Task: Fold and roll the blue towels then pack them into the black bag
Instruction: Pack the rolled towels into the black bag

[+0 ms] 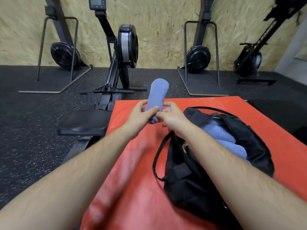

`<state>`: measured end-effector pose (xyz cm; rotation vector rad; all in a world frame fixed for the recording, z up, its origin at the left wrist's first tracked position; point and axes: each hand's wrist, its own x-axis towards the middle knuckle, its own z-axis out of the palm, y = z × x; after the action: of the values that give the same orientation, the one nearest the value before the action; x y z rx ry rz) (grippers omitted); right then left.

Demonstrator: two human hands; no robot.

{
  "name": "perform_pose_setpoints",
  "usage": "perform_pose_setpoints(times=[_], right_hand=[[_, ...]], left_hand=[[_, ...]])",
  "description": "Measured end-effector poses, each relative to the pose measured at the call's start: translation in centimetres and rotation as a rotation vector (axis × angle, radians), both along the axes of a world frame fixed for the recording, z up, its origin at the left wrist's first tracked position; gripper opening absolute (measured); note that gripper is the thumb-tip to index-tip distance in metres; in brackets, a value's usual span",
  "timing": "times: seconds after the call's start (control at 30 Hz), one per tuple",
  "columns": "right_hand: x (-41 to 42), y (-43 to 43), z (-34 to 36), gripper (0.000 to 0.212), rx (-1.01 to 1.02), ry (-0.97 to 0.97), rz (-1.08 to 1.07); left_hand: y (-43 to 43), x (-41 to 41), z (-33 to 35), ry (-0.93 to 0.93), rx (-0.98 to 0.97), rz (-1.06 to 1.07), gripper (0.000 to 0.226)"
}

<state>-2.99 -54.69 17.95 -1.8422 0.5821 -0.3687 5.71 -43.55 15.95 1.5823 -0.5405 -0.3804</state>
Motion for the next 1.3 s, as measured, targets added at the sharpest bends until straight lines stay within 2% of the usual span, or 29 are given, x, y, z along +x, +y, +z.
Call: perform_pose_setpoints(times=[0.13,0.23,0.27,0.33,0.4,0.43,0.47,0.53,0.63,0.73,0.87,1.0,1.17,1.23,1.3], right_hand=[[-5.7,0.7,2.7,0.038,-0.055,-0.056,0.024],[-11.3,-0.2,4.0,0.015,-0.226,-0.092,-0.127],[-13.3,-0.8,4.2,0.017,-0.285,-0.154,-0.207],[-17.6,-2.6,4.2,0.037,-0.548,-0.237,-0.318],[-21.5,-4.5,3.9,0.063,-0.840,-0.161,-0.203],[-23.3,-5.3,3.5,0.073,-0.891,-0.096,-0.100],[-24.7,-6.0,3.1,0.075,-0.860,-0.045,-0.005],[-27.2,-7.1,2.4,0.065,-0.650,0.015,0.110],[-29.3,-8.2,1.6,0.047,-0.491,0.048,0.065],[-30.8,-9.3,0.9,0.042,-0.394,0.081,0.075],[-31.7,-9.3,-0.1,0.043,-0.328,0.166,0.133],[-31.3,-8.4,-0.5,0.040,-0.406,0.199,0.149],[-30.4,-7.2,-0.1,0.030,-0.475,0.143,0.062],[-30.0,-7.4,-0.1,0.032,-0.481,0.133,0.047],[-29.5,-7.5,-0.5,0.036,-0.485,0.135,0.038]], left_hand=[[0.9,-4.7,3.1,-0.032,-0.047,-0.080,0.048],[1.4,-7.9,4.7,-0.157,0.042,-0.147,0.052],[1.5,-8.9,5.0,-0.213,0.088,-0.190,0.055],[1.2,-10.8,5.2,-0.350,0.178,-0.288,0.059],[0.7,-12.6,5.0,-0.416,0.252,-0.399,0.052],[0.3,-13.4,4.8,-0.432,0.286,-0.447,0.048],[0.0,-14.2,4.8,-0.447,0.307,-0.481,0.045],[-0.8,-15.9,4.4,-0.486,0.318,-0.531,0.044],[-1.9,-17.8,3.6,-0.532,0.351,-0.592,0.046],[-2.6,-18.3,2.6,-0.618,0.530,-0.632,0.053],[-2.6,-18.4,1.5,-0.707,0.781,-0.664,0.062],[-2.1,-18.3,1.3,-0.830,1.019,-0.634,0.081],[-0.6,-18.1,2.1,-1.142,1.020,-0.528,0.079],[-0.1,-18.1,2.5,-1.253,0.950,-0.487,0.072],[0.5,-18.2,3.1,-1.287,0.829,-0.467,0.060]])
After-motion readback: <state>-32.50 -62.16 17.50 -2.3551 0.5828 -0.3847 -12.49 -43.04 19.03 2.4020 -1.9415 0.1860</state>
